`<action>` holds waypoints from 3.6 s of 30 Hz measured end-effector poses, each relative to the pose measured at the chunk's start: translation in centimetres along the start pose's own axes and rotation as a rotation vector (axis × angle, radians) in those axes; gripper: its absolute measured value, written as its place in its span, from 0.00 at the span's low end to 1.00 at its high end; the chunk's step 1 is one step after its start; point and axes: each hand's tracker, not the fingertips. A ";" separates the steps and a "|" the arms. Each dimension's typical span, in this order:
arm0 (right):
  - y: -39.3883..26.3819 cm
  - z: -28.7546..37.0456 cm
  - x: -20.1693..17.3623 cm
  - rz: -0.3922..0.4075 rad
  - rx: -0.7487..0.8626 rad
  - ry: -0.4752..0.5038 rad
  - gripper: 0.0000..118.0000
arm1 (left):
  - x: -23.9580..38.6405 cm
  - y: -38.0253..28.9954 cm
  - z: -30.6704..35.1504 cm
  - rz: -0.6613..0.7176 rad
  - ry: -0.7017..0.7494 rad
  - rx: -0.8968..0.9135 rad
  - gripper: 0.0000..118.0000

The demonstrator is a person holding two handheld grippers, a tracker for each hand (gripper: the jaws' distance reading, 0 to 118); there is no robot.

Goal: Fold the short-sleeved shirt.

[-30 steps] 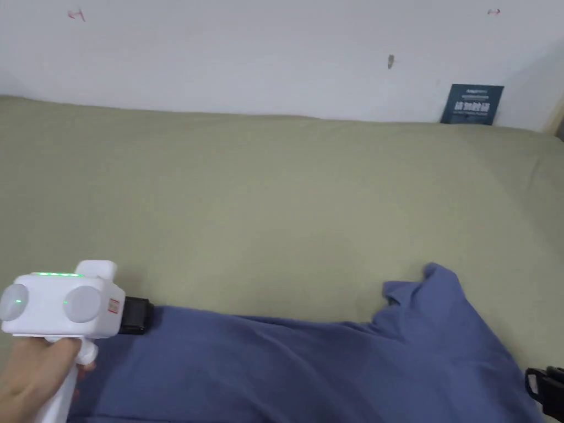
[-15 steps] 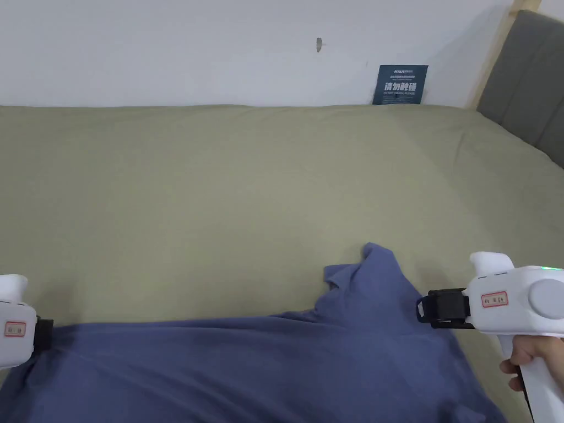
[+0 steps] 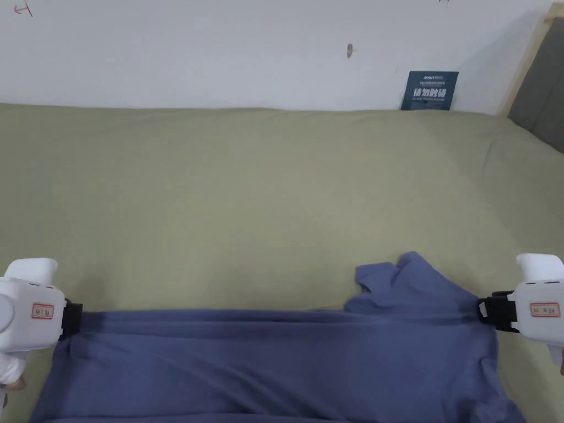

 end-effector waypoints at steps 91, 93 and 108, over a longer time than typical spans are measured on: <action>-13.2 23.3 -25.2 0.128 0.744 0.022 0.01 | -13.2 -16.3 9.2 0.358 -0.621 -0.141 0.09; -12.9 23.1 -25.3 0.119 0.735 0.026 0.01 | -12.9 -16.3 8.4 0.339 -0.637 -0.144 0.77; -13.0 22.7 -24.4 0.100 0.668 0.026 0.01 | -10.0 -16.6 2.8 0.455 -0.901 -0.265 0.77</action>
